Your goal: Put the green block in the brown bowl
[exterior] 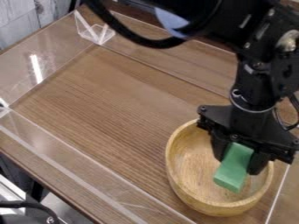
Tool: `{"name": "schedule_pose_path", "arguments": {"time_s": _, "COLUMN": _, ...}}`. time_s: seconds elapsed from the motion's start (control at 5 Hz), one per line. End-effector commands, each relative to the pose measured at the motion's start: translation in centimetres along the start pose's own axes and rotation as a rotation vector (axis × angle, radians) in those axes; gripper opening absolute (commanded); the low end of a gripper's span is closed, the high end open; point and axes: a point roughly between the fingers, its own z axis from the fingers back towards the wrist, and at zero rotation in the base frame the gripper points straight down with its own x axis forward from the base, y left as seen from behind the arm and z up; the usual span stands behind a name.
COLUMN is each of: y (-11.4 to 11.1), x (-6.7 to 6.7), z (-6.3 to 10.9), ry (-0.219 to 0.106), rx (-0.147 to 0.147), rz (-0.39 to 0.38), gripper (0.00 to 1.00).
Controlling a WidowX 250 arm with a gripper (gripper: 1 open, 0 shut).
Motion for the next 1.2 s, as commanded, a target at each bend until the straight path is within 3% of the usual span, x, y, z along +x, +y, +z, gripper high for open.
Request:
{"name": "schedule_pose_path", "arguments": {"time_s": 0.0, "y": -0.08, "x": 0.76, "z": 0.64, "ry": -0.026, "rx": -0.017, "rz": 0.006, "gripper": 0.0}}
{"name": "schedule_pose_path", "arguments": {"time_s": 1.0, "y": -0.27, "x": 1.17, "z": 0.63, "ry": -0.013, "rx": -0.028, "rz": 0.0, "gripper": 0.0}}
